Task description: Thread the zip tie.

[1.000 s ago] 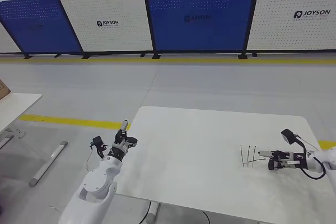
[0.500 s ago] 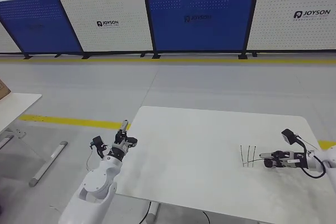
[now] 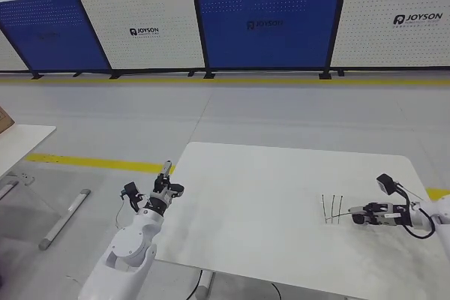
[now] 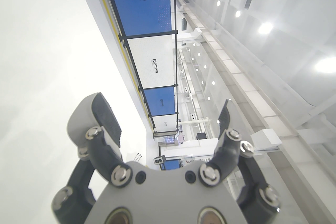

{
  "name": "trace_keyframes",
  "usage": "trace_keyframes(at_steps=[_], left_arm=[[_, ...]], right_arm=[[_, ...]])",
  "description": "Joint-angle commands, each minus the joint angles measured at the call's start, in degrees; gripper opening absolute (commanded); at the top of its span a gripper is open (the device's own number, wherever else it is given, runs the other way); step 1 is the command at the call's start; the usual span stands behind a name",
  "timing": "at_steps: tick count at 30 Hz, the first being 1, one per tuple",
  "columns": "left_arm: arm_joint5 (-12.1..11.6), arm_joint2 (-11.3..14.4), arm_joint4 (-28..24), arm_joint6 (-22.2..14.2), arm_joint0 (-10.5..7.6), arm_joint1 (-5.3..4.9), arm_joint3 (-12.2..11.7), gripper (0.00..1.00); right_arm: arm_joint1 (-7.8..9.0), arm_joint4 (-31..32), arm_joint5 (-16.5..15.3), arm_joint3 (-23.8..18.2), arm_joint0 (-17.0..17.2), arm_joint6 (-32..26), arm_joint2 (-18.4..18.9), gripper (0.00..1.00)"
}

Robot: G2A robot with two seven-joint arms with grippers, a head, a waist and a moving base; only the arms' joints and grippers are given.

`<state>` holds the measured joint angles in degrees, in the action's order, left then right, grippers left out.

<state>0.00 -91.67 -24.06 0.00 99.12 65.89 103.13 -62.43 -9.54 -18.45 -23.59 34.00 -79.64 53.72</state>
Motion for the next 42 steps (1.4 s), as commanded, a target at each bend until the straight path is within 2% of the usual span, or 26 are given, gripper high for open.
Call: trace_keyframes(at_steps=[1, 3, 11, 16, 20, 23, 26, 27, 28, 30, 39, 42], left_arm=[[0.0, 0.0, 0.0, 0.0, 0.00, 0.00, 0.0, 1.00], [0.0, 0.0, 0.0, 0.0, 0.00, 0.00, 0.0, 1.00], [0.0, 0.0, 0.0, 0.0, 0.00, 0.00, 0.0, 1.00], [0.0, 0.0, 0.0, 0.0, 0.00, 0.00, 0.0, 1.00], [0.0, 0.0, 0.0, 0.0, 0.00, 0.00, 0.0, 1.00], [0.0, 0.0, 0.0, 0.0, 0.00, 0.00, 0.0, 1.00], [0.0, 0.0, 0.0, 0.0, 0.00, 0.00, 0.0, 1.00], [0.0, 0.0, 0.0, 0.0, 0.00, 0.00, 0.0, 1.00], [0.0, 0.0, 0.0, 0.0, 0.00, 0.00, 0.0, 1.00], [0.0, 0.0, 0.0, 0.0, 0.00, 0.00, 0.0, 1.00], [0.0, 0.0, 0.0, 0.0, 0.00, 0.00, 0.0, 1.00], [0.0, 0.0, 0.0, 0.0, 0.00, 0.00, 0.0, 1.00]], right_arm=[[-0.06, -0.3, -0.1, 0.6, -0.2, 0.0, 0.0, 0.08], [-0.10, -0.4, -0.3, 0.9, -0.3, 0.0, 0.0, 0.00], [0.03, -2.1, -1.0, 0.7, 0.0, 0.0, -0.7, 0.00], [1.58, -5.4, -1.0, -2.8, 1.7, 0.0, -0.4, 0.00], [4.43, -8.3, -1.0, -8.4, 4.6, 0.0, 1.5, 0.00], [7.19, -10.1, -1.0, -14.1, 8.0, 0.0, 4.6, 0.00], [10.05, -12.8, -1.0, -23.4, 13.1, 0.0, 9.2, 0.00], [10.95, -12.7, -1.0, -26.2, 14.8, 0.0, 10.9, 0.00], [11.99, -12.7, -1.0, -30.7, 17.3, 0.0, 13.1, 0.00], [13.29, -12.2, -1.0, -35.9, 21.0, 0.0, 16.1, 0.00], [13.47, -12.0, -1.0, -36.6, 21.5, 0.0, 16.5, 0.00], [12.95, -14.1, -1.0, -39.9, 23.1, 2.2, 15.7, 0.00]])
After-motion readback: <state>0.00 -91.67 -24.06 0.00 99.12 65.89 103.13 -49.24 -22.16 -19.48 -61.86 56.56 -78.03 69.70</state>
